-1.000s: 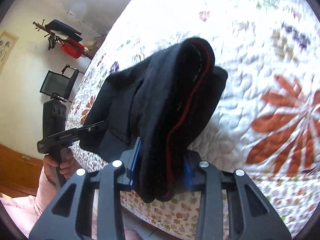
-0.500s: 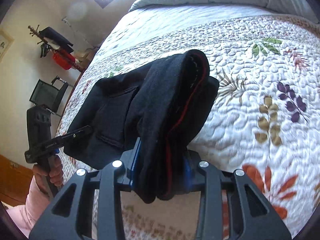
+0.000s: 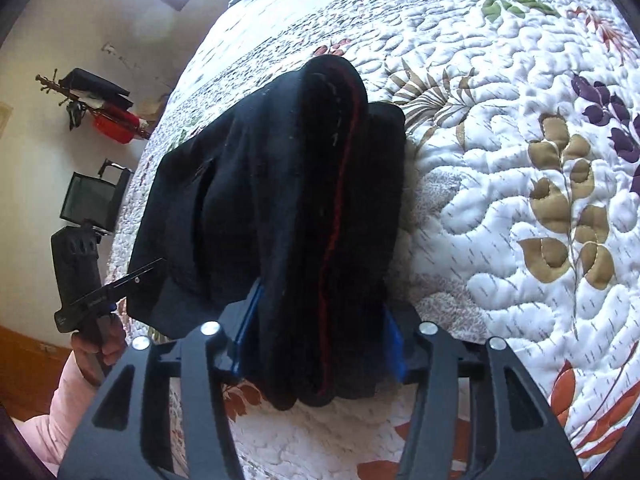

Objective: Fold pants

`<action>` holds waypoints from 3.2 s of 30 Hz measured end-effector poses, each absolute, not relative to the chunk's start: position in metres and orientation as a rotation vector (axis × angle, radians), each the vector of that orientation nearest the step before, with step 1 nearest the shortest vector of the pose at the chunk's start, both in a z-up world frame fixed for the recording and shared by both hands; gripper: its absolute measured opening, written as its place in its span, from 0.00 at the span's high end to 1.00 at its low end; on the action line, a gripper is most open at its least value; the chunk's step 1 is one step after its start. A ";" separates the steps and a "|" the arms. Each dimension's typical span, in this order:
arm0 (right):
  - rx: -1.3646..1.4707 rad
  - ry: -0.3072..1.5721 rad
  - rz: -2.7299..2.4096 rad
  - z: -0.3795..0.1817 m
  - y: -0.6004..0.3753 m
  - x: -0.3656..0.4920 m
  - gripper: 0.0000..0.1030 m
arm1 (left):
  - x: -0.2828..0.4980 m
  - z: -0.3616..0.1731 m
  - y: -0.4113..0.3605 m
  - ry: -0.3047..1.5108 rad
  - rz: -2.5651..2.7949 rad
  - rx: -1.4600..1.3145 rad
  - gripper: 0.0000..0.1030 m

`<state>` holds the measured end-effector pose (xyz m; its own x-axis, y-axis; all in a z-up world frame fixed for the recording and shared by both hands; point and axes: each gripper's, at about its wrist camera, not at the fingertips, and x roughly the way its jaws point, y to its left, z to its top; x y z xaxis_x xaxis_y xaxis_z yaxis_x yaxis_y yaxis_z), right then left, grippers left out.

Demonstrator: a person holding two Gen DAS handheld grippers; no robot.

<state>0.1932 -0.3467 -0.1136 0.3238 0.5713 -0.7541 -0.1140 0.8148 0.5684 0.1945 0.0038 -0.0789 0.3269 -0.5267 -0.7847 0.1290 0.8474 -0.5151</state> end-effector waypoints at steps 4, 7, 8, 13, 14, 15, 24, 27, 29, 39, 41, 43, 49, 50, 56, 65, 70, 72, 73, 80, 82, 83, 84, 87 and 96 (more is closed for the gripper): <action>0.391 1.147 0.403 -0.100 -0.344 0.180 0.28 | 0.185 -0.071 0.008 1.167 -0.390 -0.354 0.39; 0.316 1.107 0.318 -0.078 -0.343 0.159 0.29 | 0.167 -0.061 0.014 1.186 -0.308 -0.274 0.37; 0.268 1.105 0.261 -0.071 -0.342 0.151 0.29 | 0.160 -0.054 0.013 1.199 -0.264 -0.236 0.37; 0.200 1.080 0.171 -0.043 -0.330 0.134 0.34 | 0.127 -0.015 -0.005 1.127 -0.199 -0.106 0.37; 0.219 1.073 0.196 -0.040 -0.328 0.133 0.37 | 0.124 -0.012 -0.010 1.130 -0.196 -0.098 0.37; 0.234 1.063 0.221 -0.035 -0.321 0.132 0.38 | 0.122 -0.011 -0.015 1.130 -0.192 -0.093 0.37; 0.231 1.164 0.198 -0.071 -0.293 0.157 0.47 | 0.136 -0.046 -0.033 1.201 -0.157 -0.082 0.38; 0.213 1.170 0.190 -0.078 -0.291 0.159 0.48 | 0.136 -0.052 -0.036 1.192 -0.154 -0.063 0.38; 0.186 1.173 0.176 -0.082 -0.288 0.161 0.48 | 0.136 -0.053 -0.036 1.187 -0.150 -0.072 0.37; 0.198 1.112 0.129 -0.048 -0.286 0.120 0.36 | 0.108 -0.024 -0.028 1.165 -0.144 -0.109 0.24; 0.201 1.105 0.136 -0.043 -0.283 0.105 0.33 | 0.098 -0.018 -0.030 1.153 -0.136 -0.075 0.23; 0.208 1.104 0.142 -0.042 -0.280 0.096 0.32 | 0.087 -0.012 -0.032 1.143 -0.146 -0.062 0.21; 0.199 1.108 0.177 -0.042 -0.266 0.077 0.30 | 0.069 0.005 -0.032 1.103 -0.138 -0.058 0.20; 0.197 1.107 0.183 -0.041 -0.265 0.074 0.29 | 0.066 0.009 -0.033 1.091 -0.135 -0.047 0.20; 0.195 1.092 0.189 -0.034 -0.264 0.060 0.24 | 0.050 0.026 -0.032 1.060 -0.123 -0.030 0.20; 0.203 1.074 0.182 -0.026 -0.266 0.041 0.18 | 0.033 0.039 -0.032 1.037 -0.106 -0.021 0.20; 0.191 1.072 0.183 -0.025 -0.262 0.037 0.16 | 0.027 0.041 -0.033 1.033 -0.110 -0.020 0.20; 0.187 1.074 0.190 -0.026 -0.259 0.036 0.15 | 0.026 0.040 -0.033 1.037 -0.109 -0.019 0.20; 0.186 1.075 0.190 -0.026 -0.258 0.036 0.15 | 0.026 0.040 -0.034 1.038 -0.109 -0.020 0.20; 0.182 1.080 0.190 -0.028 -0.256 0.036 0.14 | 0.026 0.037 -0.033 1.048 -0.103 -0.021 0.20; 0.181 1.082 0.187 -0.029 -0.256 0.036 0.14 | 0.026 0.037 -0.033 1.049 -0.104 -0.022 0.20; 0.181 1.082 0.187 -0.029 -0.256 0.036 0.14 | 0.026 0.037 -0.033 1.048 -0.102 -0.020 0.20; 0.180 1.082 0.187 -0.029 -0.256 0.036 0.14 | 0.026 0.036 -0.033 1.049 -0.101 -0.019 0.20; 0.176 1.082 0.183 -0.029 -0.256 0.035 0.13 | 0.027 0.034 -0.033 1.055 -0.102 -0.022 0.20; 0.174 1.090 0.178 -0.032 -0.256 0.037 0.13 | 0.029 0.029 -0.027 1.066 -0.091 -0.052 0.19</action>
